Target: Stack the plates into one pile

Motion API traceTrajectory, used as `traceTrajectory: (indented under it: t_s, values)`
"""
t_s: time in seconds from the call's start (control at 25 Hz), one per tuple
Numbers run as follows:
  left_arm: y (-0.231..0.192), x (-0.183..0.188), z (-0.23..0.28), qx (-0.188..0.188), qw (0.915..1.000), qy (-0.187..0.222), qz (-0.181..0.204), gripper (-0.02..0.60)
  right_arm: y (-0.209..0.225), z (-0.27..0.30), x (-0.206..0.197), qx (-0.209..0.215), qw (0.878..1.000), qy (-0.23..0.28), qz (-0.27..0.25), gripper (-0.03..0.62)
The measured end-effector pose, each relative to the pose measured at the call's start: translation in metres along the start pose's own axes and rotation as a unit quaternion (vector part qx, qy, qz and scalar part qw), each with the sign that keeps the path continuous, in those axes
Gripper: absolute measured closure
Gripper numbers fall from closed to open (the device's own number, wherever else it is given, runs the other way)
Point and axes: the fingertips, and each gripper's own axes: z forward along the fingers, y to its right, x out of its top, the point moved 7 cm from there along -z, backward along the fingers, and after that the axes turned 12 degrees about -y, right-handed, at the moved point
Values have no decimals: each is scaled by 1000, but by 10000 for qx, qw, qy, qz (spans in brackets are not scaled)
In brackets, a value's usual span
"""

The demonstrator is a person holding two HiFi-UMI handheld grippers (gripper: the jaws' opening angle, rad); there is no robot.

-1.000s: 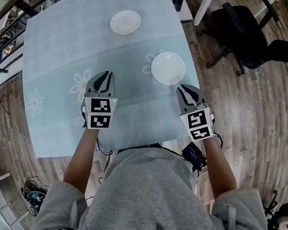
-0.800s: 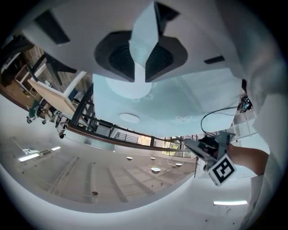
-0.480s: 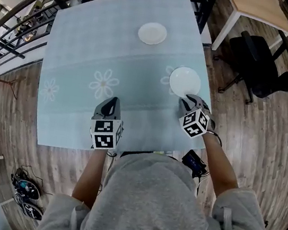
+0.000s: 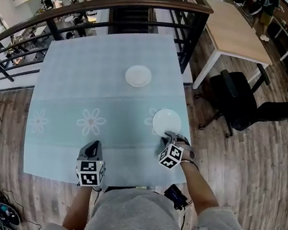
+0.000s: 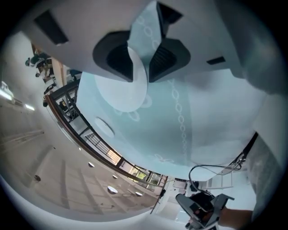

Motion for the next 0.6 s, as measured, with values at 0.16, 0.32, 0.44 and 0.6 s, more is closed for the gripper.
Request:
traceTrajectory:
  t_s: [0.16,0.32,0.44,0.6]
  values:
    - [2,3,2,4,10000,37,34,562,4,0,-4,169,9996,76,201,484]
    - [3,5,3,-10,10000,19,55,562,4,1,-3,320,9985,133,420,513]
    - [11,10,5,-15,9999,76,115,561,10,3,-2,383,9990,-31,217,528]
    - [15,7,-3,63,9997,108,190,561,8,1,0,263,9994,-145,-193,548]
